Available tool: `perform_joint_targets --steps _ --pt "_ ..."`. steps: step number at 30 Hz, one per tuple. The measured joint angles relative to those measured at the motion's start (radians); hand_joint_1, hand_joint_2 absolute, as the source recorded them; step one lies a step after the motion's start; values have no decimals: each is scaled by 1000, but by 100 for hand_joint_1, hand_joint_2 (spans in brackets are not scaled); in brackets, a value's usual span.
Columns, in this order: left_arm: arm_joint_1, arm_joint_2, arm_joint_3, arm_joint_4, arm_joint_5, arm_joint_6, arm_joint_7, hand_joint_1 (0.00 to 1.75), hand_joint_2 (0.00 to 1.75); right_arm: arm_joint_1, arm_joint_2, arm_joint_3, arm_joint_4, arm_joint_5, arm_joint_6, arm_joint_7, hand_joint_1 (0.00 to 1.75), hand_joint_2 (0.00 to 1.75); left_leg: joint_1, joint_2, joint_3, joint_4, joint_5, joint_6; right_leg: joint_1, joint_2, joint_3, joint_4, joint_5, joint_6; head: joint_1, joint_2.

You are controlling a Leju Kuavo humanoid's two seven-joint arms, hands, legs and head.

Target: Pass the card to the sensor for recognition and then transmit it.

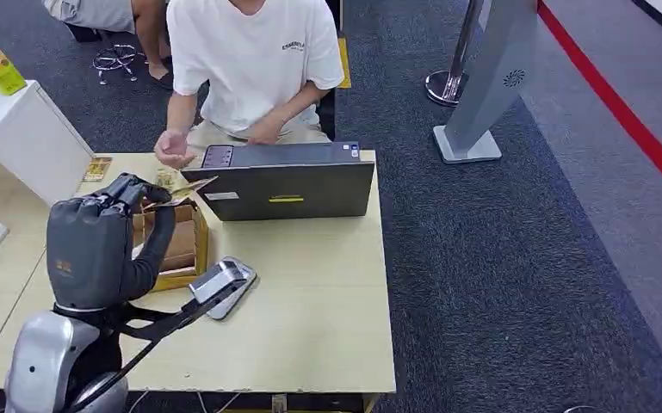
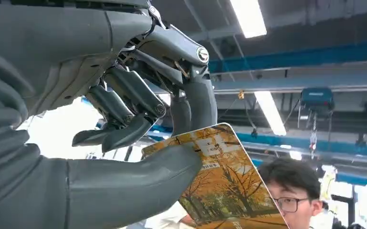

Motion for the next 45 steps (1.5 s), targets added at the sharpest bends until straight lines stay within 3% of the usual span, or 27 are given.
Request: perform_joint_targets --steps 8,11,13,14,16,19,22,29,30,36,45 --pt "-24 6 0 -5 10 -14 16 175 175 -2 0 -10 0 11 0 9 0 175 -1 0 0 0 0 0 0 0 0 0 0 0 0 0" --pt "-95 -3 16 25 -50 -14 71 175 175 -3 0 -2 0 71 13 12 0 175 0 -1 -1 1 0 1 0 -1 0 0 0 0 0 0" --pt "-184 -5 70 102 -122 -5 147 175 175 -8 0 21 0 139 28 23 0 175 0 -2 -2 1 2 0 0 -2 0 0 2 0 1 0" --pt "-226 9 103 165 -124 -6 206 175 175 -12 3 35 0 168 36 29 0 175 0 -2 -1 0 3 -1 0 -1 -1 0 3 -1 1 0" --pt "-303 51 178 320 -124 27 248 175 175 -23 6 57 0 199 45 44 0 175 0 2 0 0 5 -2 0 3 -2 1 5 -4 0 0" --pt "-367 77 287 516 -124 101 238 175 175 -29 10 76 0 215 46 53 0 175 0 3 -1 0 7 -5 0 4 -5 4 6 -5 -2 0" --pt "-398 80 339 622 -124 102 232 175 175 -30 10 82 0 217 44 61 0 175 0 2 -2 0 7 -5 0 4 -6 5 6 -5 -2 0" --pt "-427 65 376 722 -124 90 222 175 175 -43 10 85 0 217 44 63 0 175 0 2 -4 0 7 -5 0 4 -7 4 6 -5 -1 0" --pt "-428 62 382 729 -124 90 216 0 175 -44 10 85 0 217 43 63 0 175 0 2 -5 0 7 -5 0 4 -8 4 6 -5 -1 0" --pt "-435 39 441 768 -124 101 164 0 175 -46 10 85 1 217 42 63 0 175 0 3 -5 0 7 -5 0 4 -8 4 6 -5 -1 0" --pt "-435 17 488 793 -124 105 153 0 175 -46 10 85 0 222 42 63 0 175 0 2 -5 0 7 -5 0 4 -8 5 6 -5 -1 0"
